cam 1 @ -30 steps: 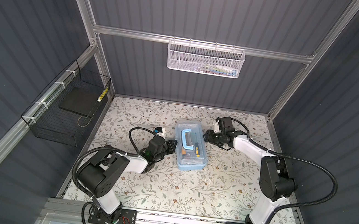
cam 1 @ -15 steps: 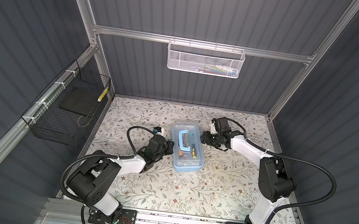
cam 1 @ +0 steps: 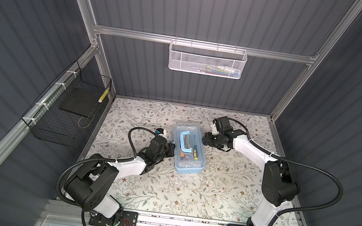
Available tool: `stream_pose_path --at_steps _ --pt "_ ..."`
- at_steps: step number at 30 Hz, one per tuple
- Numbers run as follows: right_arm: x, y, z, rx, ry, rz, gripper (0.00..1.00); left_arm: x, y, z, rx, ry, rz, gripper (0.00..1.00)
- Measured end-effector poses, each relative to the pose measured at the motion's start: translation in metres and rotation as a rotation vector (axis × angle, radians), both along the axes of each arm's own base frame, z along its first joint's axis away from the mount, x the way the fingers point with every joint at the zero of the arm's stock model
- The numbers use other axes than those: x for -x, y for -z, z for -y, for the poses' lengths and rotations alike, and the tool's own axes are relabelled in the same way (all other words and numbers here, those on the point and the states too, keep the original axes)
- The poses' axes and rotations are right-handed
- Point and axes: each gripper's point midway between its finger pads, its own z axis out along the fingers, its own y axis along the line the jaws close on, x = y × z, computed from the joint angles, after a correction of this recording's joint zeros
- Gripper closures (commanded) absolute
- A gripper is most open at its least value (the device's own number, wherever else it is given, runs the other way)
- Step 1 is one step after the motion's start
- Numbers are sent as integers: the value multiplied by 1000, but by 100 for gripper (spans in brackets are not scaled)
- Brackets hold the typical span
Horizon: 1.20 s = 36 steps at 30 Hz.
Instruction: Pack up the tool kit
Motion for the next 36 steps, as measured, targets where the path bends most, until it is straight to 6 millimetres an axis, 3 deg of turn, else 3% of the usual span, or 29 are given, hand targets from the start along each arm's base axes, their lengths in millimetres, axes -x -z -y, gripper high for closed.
stream_pose_path --at_steps 6,10,20,30,36 --pt "0 -43 -11 -35 -35 78 41 8 2 -3 -6 11 -23 69" --pt "6 -60 -26 -37 -82 115 41 6 0 -2 -28 15 -46 70" --pt "16 -57 -32 8 -123 112 41 -18 -1 6 -120 15 -114 79" --pt "19 -61 -36 26 -136 120 41 -10 1 -5 -136 15 -142 75" --pt "17 -63 -38 29 -143 127 41 3 30 -34 -182 -26 -230 74"
